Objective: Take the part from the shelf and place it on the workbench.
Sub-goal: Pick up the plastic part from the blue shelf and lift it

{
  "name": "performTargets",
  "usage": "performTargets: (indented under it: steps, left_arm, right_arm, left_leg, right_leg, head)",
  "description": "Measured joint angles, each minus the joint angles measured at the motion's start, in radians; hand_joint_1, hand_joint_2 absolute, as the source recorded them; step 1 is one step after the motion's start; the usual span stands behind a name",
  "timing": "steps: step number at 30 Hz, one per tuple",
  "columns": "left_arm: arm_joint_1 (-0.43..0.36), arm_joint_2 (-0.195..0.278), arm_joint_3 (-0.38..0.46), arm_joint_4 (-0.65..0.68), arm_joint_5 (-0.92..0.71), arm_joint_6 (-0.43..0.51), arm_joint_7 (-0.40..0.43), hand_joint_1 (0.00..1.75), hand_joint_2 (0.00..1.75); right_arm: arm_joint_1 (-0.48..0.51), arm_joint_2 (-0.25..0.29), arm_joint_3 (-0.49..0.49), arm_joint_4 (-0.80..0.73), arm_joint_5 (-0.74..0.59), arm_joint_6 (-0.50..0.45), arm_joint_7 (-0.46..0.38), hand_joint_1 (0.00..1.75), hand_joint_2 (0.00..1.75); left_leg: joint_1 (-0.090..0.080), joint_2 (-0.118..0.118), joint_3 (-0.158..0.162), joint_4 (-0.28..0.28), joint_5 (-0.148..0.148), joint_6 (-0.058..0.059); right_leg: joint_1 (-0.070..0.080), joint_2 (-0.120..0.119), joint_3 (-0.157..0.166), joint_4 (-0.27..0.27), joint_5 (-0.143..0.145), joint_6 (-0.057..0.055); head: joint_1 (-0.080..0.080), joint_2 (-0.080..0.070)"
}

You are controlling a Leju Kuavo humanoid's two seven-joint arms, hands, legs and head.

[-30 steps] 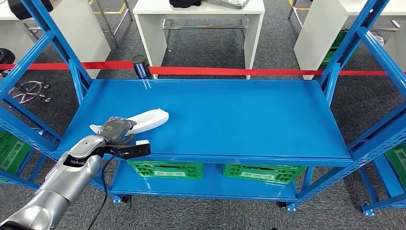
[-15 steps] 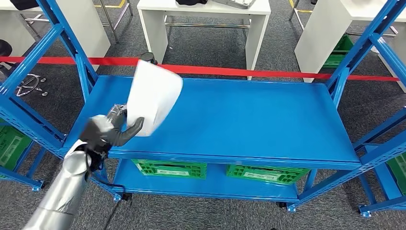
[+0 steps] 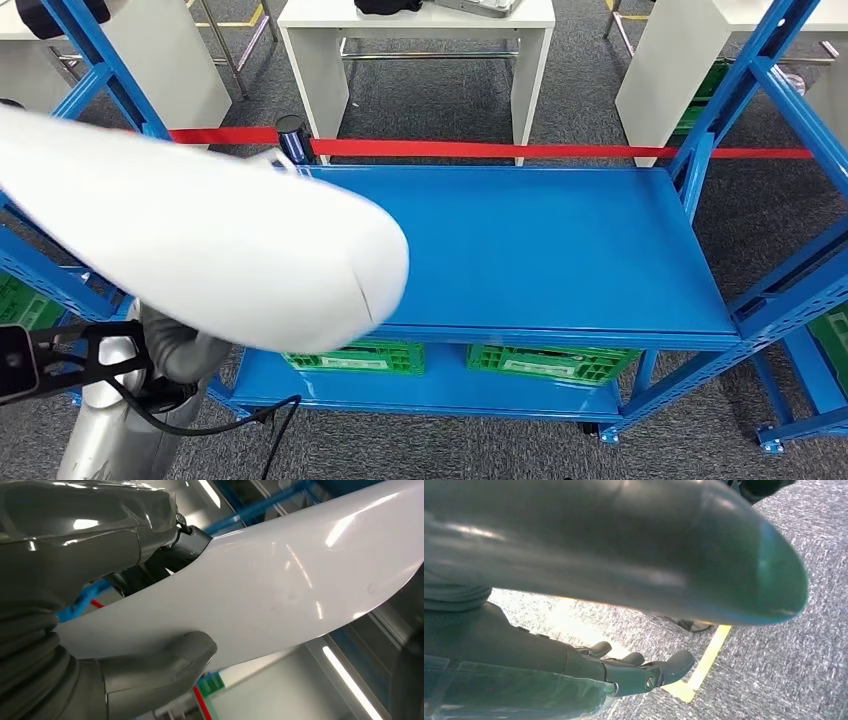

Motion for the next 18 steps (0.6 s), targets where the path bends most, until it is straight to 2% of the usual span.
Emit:
performTargets:
  steps: [1, 2, 4, 5, 6, 9, 10, 11, 13, 14, 15, 16, 17, 18]
  left_arm:
    - [-0.005, 0.000, -0.014, -0.008, 0.004, -0.006, 0.002, 1.75, 1.75]
    - [-0.012, -0.001, -0.029, -0.016, 0.005, -0.010, 0.003, 1.75, 1.75]
    - [-0.031, -0.003, -0.058, -0.034, 0.007, -0.013, 0.002, 1.75, 1.75]
    - [-0.039, -0.005, -0.070, -0.044, 0.009, -0.013, 0.002, 1.75, 1.75]
    - [-0.046, -0.006, -0.083, -0.052, 0.010, -0.010, 0.003, 1.75, 1.75]
    - [-0.060, -0.008, -0.116, -0.070, 0.019, 0.009, 0.012, 1.75, 1.75]
    - [-0.066, -0.009, -0.126, -0.075, 0.022, 0.015, 0.015, 1.75, 1.75]
    - [-0.072, -0.009, -0.136, -0.078, 0.023, 0.020, 0.017, 1.75, 1.75]
    - [-0.078, -0.010, -0.152, -0.080, 0.023, 0.027, 0.021, 1.75, 1.75]
    - [-0.078, -0.010, -0.159, -0.081, 0.022, 0.029, 0.023, 1.75, 1.75]
    - [-0.078, -0.010, -0.165, -0.081, 0.021, 0.031, 0.026, 1.75, 1.75]
    - [-0.078, -0.010, -0.169, -0.081, 0.021, 0.033, 0.029, 1.75, 1.75]
    - [-0.078, -0.009, -0.174, -0.081, 0.020, 0.035, 0.032, 1.75, 1.75]
    - [-0.079, -0.009, -0.177, -0.081, 0.019, 0.037, 0.037, 1.75, 1.75]
  right_arm:
    - [0.000, 0.001, 0.000, 0.000, -0.001, 0.000, 0.001, 0.00, 0.00]
    - [0.001, 0.002, 0.000, 0.000, -0.003, 0.000, 0.003, 0.00, 0.00]
    - [0.001, 0.006, -0.001, 0.000, -0.009, -0.001, 0.010, 0.00, 0.00]
    - [0.002, 0.007, -0.003, 0.000, -0.014, 0.000, 0.018, 0.00, 0.00]
    - [0.003, 0.008, -0.006, 0.001, -0.019, 0.001, 0.035, 0.00, 0.00]
    - [0.011, -0.001, -0.026, 0.004, -0.041, 0.017, 0.145, 0.00, 0.00]
    - [0.015, -0.006, -0.035, 0.005, -0.049, 0.025, 0.194, 0.00, 0.00]
    - [0.020, -0.014, -0.045, 0.006, -0.056, 0.031, 0.245, 0.00, 0.00]
    - [0.030, -0.031, -0.066, 0.007, -0.067, 0.040, 0.333, 0.00, 0.00]
    - [0.035, -0.040, -0.077, 0.005, -0.070, 0.045, 0.370, 0.00, 0.00]
    - [0.043, -0.047, -0.089, -0.001, -0.070, 0.052, 0.402, 0.00, 0.00]
    - [0.051, -0.053, -0.100, -0.011, -0.068, 0.060, 0.431, 0.00, 0.00]
    - [0.061, -0.057, -0.111, -0.024, -0.065, 0.067, 0.459, 0.00, 0.00]
    - [0.071, -0.059, -0.122, -0.040, -0.060, 0.075, 0.483, 0.00, 0.00]
  left_leg:
    - [-0.001, 0.000, 0.009, -0.012, 0.014, 0.004]
    - [-0.002, -0.001, 0.039, -0.064, 0.042, 0.011]
    - [-0.010, 0.000, 0.121, -0.209, 0.099, 0.033]
    - [-0.015, 0.001, 0.149, -0.259, 0.114, 0.042]
    - [-0.020, 0.002, 0.162, -0.285, 0.120, 0.048]
    - [-0.022, 0.005, 0.163, -0.303, 0.136, 0.055]
    - [-0.020, 0.007, 0.163, -0.312, 0.147, 0.059]
    - [-0.017, 0.008, 0.160, -0.320, 0.158, 0.062]
    - [-0.017, 0.009, 0.144, -0.325, 0.174, 0.068]
    - [-0.018, 0.009, 0.133, -0.324, 0.181, 0.068]
    - [-0.018, 0.010, 0.121, -0.324, 0.189, 0.067]
    - [-0.018, 0.010, 0.110, -0.323, 0.197, 0.066]
    - [-0.017, 0.010, 0.099, -0.321, 0.204, 0.063]
    - [-0.015, 0.010, 0.089, -0.317, 0.211, 0.059]
  right_leg:
    - [0.002, 0.001, 0.000, 0.000, 0.000, 0.000]
    - [0.005, 0.001, 0.001, 0.000, 0.001, 0.000]
    - [0.009, 0.003, 0.001, 0.000, 0.004, 0.001]
    - [0.010, 0.003, 0.000, 0.000, 0.006, 0.003]
    - [0.009, 0.003, -0.002, -0.001, 0.009, 0.007]
    - [0.009, 0.000, -0.007, -0.001, 0.014, 0.022]
    - [0.009, 0.000, -0.014, 0.013, 0.001, 0.023]
    - [0.009, 0.000, -0.028, 0.044, -0.024, 0.020]
    - [0.007, 0.000, -0.073, 0.160, -0.099, 0.012]
    - [0.006, 0.000, -0.092, 0.222, -0.129, 0.013]
    - [0.004, 0.000, -0.099, 0.261, -0.144, 0.019]
    - [0.002, 0.000, -0.088, 0.266, -0.142, 0.029]
    - [-0.002, -0.001, -0.058, 0.231, -0.126, 0.041]
    - [-0.005, -0.001, -0.011, 0.164, -0.105, 0.054]
  head:
    - [0.000, 0.000]
    - [0.000, 0.000]
    - [0.001, 0.000]
    - [0.001, 0.000]
    - [0.000, 0.000]
    - [-0.002, 0.000]
    - [-0.001, 0.000]
    - [0.000, 0.000]
    - [0.003, 0.000]
    - [0.004, 0.000]
    - [0.004, 0.000]
    - [0.004, 0.000]
    - [0.004, 0.000]
    - [0.004, 0.000]
